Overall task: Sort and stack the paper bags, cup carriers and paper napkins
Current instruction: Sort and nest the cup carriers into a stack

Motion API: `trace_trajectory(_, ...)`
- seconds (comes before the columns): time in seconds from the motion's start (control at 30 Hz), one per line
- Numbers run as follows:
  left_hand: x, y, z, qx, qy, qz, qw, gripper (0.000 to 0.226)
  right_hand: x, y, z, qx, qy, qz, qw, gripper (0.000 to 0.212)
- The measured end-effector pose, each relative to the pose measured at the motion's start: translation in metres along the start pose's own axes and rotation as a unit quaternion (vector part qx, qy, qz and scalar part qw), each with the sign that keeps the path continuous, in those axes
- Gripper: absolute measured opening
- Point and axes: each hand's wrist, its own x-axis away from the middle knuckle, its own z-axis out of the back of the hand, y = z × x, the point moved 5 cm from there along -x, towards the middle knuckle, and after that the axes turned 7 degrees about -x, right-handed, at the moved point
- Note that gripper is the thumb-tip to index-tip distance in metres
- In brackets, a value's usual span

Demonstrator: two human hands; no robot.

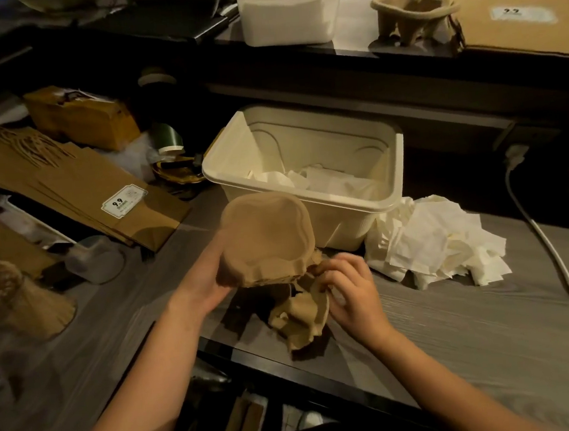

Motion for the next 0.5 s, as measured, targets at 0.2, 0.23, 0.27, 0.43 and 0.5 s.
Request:
trace_trajectory(0.2, -0.003, 0.003, -0.004, 0.027, 0.001, 0.000, 1.000, 0.041, -0.023, -0.003, 0.037, -0.052, 0.076, -0.001, 0.996, 0.014)
trace_trajectory(0.23, -0.003, 0.003, -0.004, 0.027, 0.004, 0.003, 1.000, 0.042, -0.026, -0.002, 0.043, -0.066, 0.087, -0.014, 0.994, 0.014)
trace_trajectory(0.27, -0.003, 0.002, -0.003, 0.027, 0.008, 0.005, 1.000, 0.042, -0.030, -0.003, 0.050, -0.081, 0.097, -0.027, 0.992, 0.015)
trace_trajectory(0.43, -0.005, 0.001, -0.002, 0.024, 0.015, 0.006, 1.000, 0.042, -0.064, -0.024, 0.080, -0.097, 0.095, 0.003, 0.991, 0.020)
trace_trajectory(0.5, -0.005, 0.002, -0.003, 0.016, 0.016, 0.007, 1.000, 0.042, -0.083, -0.038, 0.084, -0.085, 0.056, 0.039, 0.994, 0.020)
